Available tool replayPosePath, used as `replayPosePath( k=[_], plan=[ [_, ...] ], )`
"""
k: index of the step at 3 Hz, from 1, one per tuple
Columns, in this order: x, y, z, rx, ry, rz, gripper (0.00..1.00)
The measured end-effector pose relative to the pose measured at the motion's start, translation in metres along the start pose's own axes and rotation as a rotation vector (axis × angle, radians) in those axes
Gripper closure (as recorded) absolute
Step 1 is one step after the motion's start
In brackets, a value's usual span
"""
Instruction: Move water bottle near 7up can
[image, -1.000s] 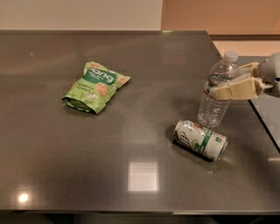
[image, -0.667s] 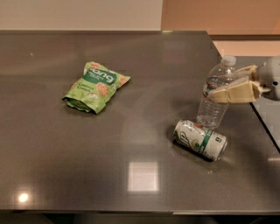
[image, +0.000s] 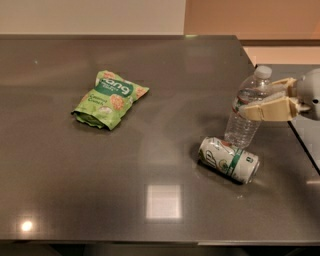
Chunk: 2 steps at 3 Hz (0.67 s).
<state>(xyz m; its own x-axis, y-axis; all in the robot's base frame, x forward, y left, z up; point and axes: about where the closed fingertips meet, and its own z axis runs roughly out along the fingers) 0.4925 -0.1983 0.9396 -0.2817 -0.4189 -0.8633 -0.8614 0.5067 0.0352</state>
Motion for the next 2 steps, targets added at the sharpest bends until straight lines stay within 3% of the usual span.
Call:
replayPosePath(
  k=[1, 2],
  plan=[
    [0.002, -0.0001, -0.0003, -0.007, -0.017, -0.007, 0.12],
    [0.0011, 0.0009, 0.0014, -0.011, -0.016, -0.009, 0.0]
  ],
)
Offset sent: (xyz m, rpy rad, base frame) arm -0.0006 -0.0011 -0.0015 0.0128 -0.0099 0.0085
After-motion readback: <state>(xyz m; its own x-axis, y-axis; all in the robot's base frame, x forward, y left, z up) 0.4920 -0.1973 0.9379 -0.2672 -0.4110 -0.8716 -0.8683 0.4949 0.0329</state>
